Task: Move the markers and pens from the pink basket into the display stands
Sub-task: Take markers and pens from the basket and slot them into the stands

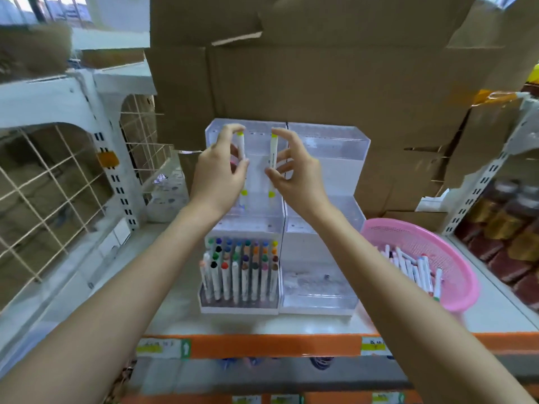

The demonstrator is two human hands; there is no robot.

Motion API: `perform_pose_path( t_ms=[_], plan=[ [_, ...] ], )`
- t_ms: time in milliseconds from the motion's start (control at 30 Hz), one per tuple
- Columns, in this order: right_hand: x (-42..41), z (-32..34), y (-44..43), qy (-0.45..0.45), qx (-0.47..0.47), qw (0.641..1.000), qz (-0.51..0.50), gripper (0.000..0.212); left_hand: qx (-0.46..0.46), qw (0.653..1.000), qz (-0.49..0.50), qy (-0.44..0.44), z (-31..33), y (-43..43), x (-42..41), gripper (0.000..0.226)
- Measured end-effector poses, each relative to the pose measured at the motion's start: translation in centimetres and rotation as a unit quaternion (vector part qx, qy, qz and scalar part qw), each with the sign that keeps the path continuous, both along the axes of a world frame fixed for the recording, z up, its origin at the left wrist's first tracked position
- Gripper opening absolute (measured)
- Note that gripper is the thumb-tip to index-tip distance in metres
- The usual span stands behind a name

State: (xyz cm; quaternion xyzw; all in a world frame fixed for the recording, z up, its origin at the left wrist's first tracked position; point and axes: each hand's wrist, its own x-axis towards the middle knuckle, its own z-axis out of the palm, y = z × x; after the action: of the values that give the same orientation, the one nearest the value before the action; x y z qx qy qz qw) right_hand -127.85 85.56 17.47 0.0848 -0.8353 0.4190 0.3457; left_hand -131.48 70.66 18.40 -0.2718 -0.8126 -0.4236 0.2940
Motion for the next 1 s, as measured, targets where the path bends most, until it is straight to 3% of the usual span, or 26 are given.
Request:
perform_pose_path(
  t_ms=[433,1000],
  plan=[
    [-4.8,-0.8,-1.8,0.079,-0.020,0.991,-0.105,0.055,0.012,0.988,-0.146,0.048,0.5,0.1,-5.4,0.030],
    [-5.9,-2.8,-2.2,0.126,0.021,0.985,-0.117,0.047,0.036,0.985,-0.166,0.037,-1.1,-0.1,-6.9,0.030]
  ],
)
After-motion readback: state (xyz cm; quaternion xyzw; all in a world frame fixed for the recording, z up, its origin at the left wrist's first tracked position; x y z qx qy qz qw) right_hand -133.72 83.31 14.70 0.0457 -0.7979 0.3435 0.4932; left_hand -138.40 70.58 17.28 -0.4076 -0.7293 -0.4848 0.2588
